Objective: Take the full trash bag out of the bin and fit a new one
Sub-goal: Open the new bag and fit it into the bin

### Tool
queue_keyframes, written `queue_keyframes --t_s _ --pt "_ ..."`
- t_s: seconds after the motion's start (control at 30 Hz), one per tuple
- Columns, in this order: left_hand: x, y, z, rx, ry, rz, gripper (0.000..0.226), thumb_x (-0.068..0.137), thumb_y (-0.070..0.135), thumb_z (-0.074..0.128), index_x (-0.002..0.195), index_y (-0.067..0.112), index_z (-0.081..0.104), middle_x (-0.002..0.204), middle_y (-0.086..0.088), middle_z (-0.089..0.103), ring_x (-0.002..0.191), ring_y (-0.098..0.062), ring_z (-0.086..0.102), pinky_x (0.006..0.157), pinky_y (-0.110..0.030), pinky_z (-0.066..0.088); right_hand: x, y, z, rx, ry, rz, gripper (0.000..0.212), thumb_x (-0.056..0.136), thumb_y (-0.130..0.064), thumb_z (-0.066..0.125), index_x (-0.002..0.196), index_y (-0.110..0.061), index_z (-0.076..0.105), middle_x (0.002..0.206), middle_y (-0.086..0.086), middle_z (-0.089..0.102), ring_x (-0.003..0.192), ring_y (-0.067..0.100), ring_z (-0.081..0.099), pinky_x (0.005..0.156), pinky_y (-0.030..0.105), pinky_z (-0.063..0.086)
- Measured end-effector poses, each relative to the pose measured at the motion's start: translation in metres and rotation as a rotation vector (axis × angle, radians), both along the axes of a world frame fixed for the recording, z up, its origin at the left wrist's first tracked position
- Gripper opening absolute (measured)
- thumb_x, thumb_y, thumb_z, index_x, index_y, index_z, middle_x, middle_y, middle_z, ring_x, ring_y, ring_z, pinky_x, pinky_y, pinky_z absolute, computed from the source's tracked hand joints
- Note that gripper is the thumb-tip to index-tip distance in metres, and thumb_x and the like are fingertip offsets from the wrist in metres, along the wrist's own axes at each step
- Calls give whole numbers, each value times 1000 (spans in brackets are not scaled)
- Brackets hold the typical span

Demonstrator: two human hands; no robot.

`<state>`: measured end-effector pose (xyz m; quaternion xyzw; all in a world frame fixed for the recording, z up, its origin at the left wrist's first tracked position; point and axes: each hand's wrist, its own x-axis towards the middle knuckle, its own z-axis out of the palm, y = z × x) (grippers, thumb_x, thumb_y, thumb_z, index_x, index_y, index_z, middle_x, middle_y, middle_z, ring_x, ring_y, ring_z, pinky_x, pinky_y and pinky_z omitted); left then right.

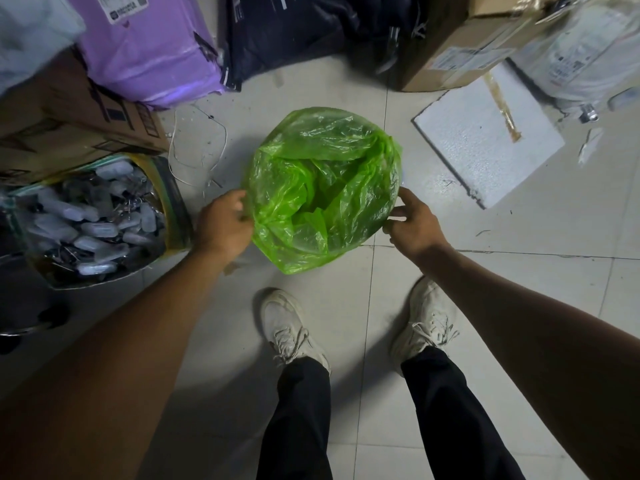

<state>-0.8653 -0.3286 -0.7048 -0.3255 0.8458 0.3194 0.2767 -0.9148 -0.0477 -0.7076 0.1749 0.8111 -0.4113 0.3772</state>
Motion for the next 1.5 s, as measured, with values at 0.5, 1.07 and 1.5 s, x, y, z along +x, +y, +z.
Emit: queue_keyframes --t_s 0.5,1.07,1.5 --pt "6 35 -2 224 11 255 51 61 38 69 109 33 54 105 5 70 97 -21 67 89 -45 55 1 2 2 -99 -96 -54 67 71 -32 64 135 -39 43 114 -5 67 107 18 65 97 48 52" --pt "-31 33 -12 -27 255 94 54 85 23 63 136 25 47 127 -5 64 116 -27 59 98 -35 47 -24 -86 -10 210 554 873 46 82 -26 59 126 -11 56 122 15 56 112 38 50 84 48 52" --pt "-34 20 -41 10 281 -38 71 81 13 67 144 27 37 139 -1 55 125 -23 53 105 -33 43 -43 -115 -75 419 183 1132 120 76 -43 75 149 -40 -21 162 7 -14 149 38 5 114 56 26"
